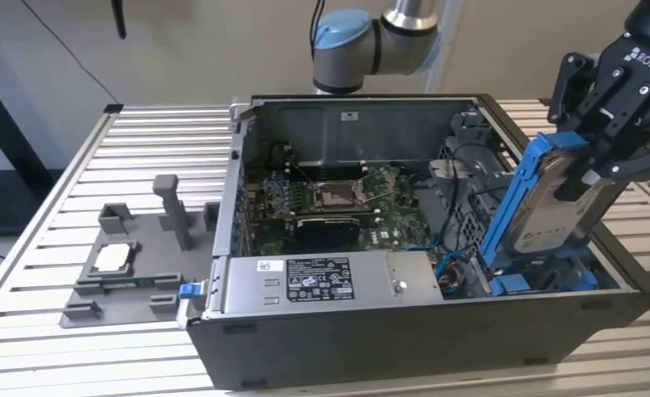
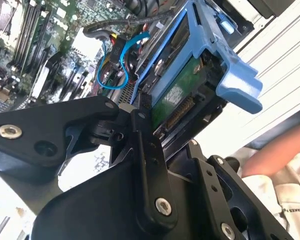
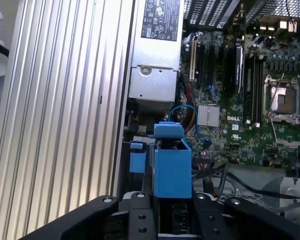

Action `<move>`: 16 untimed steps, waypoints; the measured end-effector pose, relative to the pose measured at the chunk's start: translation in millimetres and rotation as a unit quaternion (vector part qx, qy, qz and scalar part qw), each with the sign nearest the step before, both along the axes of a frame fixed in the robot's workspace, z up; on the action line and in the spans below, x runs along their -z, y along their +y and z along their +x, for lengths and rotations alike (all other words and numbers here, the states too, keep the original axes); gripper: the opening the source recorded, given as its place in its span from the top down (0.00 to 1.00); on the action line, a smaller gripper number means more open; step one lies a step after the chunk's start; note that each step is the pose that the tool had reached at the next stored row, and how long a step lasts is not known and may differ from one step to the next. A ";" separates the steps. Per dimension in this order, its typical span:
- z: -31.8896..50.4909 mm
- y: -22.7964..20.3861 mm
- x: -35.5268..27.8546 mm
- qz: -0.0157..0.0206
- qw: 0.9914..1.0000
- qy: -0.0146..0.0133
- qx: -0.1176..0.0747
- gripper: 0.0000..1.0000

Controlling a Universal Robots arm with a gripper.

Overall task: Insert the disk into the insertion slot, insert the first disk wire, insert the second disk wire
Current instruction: 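Insert the disk into the insertion slot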

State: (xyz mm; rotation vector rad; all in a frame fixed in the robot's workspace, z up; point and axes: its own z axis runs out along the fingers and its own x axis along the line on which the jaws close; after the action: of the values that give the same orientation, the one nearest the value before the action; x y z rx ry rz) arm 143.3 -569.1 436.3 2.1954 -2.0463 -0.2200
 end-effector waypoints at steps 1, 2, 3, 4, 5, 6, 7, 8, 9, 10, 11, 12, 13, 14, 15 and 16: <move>3.7 0.0 0.1 0.000 1.000 0.004 0.000 0.68; 7.0 0.0 0.3 0.000 1.000 0.006 0.000 0.68; 10.3 0.0 0.7 0.000 1.000 0.008 0.000 0.68; 13.9 -0.3 1.7 0.000 1.000 0.015 0.000 0.68; 14.4 -0.4 2.0 0.000 1.000 0.021 0.000 0.68; 14.9 -0.4 2.4 0.000 1.000 0.026 0.000 0.68; 15.6 -0.4 2.9 0.000 1.000 0.030 0.000 0.68; 16.5 -0.5 4.1 0.000 0.999 0.032 0.000 0.68; 17.0 -0.5 5.5 0.000 0.999 0.032 0.000 0.68; 17.3 -0.6 7.0 0.001 0.999 0.032 0.000 0.68; 17.7 -0.6 8.6 0.001 0.999 0.032 0.000 0.68; 18.4 -1.1 9.6 0.001 0.999 0.032 0.000 0.68; 19.5 -2.1 10.3 0.002 0.999 0.033 0.000 0.68; 20.4 -3.0 11.1 0.002 0.999 0.033 0.000 0.68; 20.9 -3.9 11.7 0.002 0.999 0.034 0.000 0.68; 21.0 -4.7 12.5 0.002 0.999 0.036 0.000 0.68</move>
State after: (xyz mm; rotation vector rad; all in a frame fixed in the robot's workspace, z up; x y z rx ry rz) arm 164.3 -573.8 423.8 2.1561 -2.0111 -0.2981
